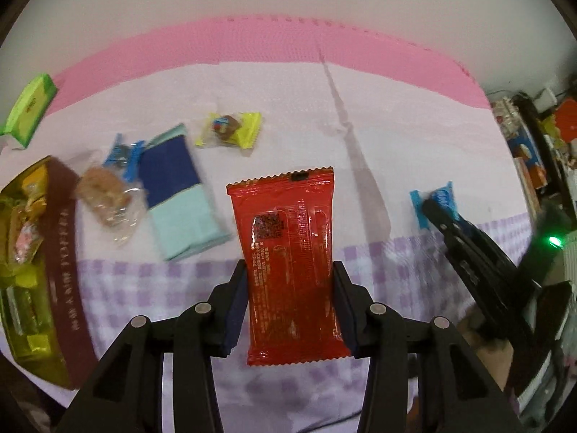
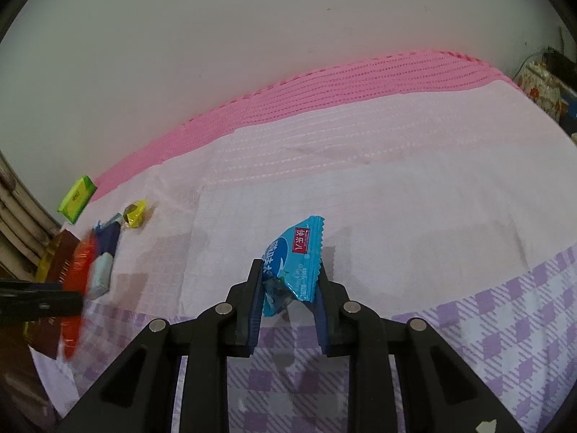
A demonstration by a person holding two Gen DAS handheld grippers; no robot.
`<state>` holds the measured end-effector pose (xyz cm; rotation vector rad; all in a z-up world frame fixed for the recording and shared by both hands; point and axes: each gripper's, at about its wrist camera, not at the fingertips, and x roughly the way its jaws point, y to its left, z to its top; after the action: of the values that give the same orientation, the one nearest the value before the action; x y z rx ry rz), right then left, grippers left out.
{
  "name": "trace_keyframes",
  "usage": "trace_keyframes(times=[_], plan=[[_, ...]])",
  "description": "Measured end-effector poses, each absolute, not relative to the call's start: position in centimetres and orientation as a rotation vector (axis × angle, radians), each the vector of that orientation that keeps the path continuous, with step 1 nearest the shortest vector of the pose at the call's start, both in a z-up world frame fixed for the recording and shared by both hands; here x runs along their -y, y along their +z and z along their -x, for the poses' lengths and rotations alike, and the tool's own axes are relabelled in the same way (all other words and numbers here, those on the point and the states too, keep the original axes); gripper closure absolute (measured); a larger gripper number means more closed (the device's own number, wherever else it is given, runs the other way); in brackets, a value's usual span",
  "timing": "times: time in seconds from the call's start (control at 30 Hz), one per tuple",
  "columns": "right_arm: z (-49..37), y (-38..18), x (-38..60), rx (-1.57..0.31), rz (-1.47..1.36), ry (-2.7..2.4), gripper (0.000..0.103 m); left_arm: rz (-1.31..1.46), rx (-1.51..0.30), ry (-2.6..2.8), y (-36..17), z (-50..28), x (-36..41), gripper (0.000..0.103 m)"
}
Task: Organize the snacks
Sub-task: 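Carry the red packet toward the gold tray with the left gripper, then lower the red packet into the gold tray and open the left gripper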
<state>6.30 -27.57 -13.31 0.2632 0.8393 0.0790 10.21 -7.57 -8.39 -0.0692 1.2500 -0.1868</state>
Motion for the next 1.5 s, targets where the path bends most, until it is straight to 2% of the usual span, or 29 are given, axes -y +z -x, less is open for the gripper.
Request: trace_keyframes(times=[0.57,1.1,1.5], plan=[[-6.5,-13.2,26.5,-0.854,-0.171,0.027,0.081,0.058,-1.091,-0.026,-5.6,-6.7,-4.5,0.058],[-6.5,-13.1,25.7,-0.864,-0.108,-0.007,0.081,0.066,-1.066,0.087,-6.9,-5.8,-11.9,0.058],[-6.5,-13.1,25.3,-0.867,-0.09,-0.017,0.08,0.063,-1.104,0.167,-10.2,-6.5,-15.9,0.058]])
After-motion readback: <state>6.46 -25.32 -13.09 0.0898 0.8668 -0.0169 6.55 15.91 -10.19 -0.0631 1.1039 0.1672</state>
